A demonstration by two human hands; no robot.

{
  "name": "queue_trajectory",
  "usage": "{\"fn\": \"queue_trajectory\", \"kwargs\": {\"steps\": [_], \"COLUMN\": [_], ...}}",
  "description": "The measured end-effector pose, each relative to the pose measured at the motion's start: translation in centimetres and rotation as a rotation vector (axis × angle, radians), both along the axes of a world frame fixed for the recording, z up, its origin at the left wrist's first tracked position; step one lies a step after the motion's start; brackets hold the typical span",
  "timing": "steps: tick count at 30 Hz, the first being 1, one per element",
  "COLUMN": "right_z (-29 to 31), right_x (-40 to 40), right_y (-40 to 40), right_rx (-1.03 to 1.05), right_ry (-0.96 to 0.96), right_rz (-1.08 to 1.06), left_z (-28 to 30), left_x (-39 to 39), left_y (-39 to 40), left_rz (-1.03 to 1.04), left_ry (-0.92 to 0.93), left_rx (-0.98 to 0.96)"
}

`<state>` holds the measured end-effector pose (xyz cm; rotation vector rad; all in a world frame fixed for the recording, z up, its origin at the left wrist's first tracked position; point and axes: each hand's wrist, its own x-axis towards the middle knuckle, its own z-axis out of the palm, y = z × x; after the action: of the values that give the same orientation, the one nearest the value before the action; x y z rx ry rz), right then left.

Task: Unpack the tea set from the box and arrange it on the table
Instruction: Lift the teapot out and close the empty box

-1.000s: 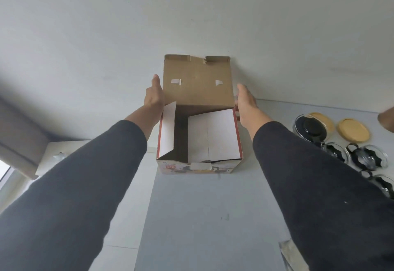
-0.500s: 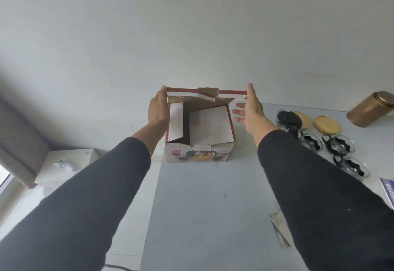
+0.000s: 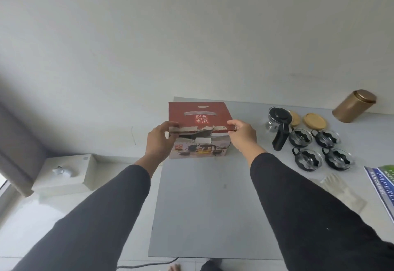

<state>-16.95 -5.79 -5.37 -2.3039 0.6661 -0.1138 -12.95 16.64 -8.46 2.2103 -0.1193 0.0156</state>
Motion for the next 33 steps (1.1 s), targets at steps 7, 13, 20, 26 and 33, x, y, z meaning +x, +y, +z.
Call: {"fn": "queue_trajectory", "kwargs": {"steps": [7,13,20,26,33], "right_z": [-1.4,-2.0,-2.6,-3.3,-5.3], "right_x": [0.4,0.7,0.8,-0.6,-0.8], "right_y": [-0.3,0.0,-0.4,-0.1,2.0], "right_rx": [-0.068,-0.107,-0.196,-0.44,-0.635], "right_ry": [-0.014,-0.06,-0.087,-0.232,-0.29], "right_rz": [-0.068,-0.064,0.001,0.18,0.46], "left_z": [-1.1,-1.9,-2.6,-3.7,-4.1], "left_x": [0.6,0.7,0.6,0.5,0.5], "left_y": [0.3,0.1,0.2,0.1,-0.2], "left_rz": [-0.059,-0.063,-0.007,-0.02,-0.004], "left_ry": [0.01,-0.043,-0.093,-0.106,-0.114], "left_rx": [0.065,0.117,0.055,-0.042,-0.083]}}
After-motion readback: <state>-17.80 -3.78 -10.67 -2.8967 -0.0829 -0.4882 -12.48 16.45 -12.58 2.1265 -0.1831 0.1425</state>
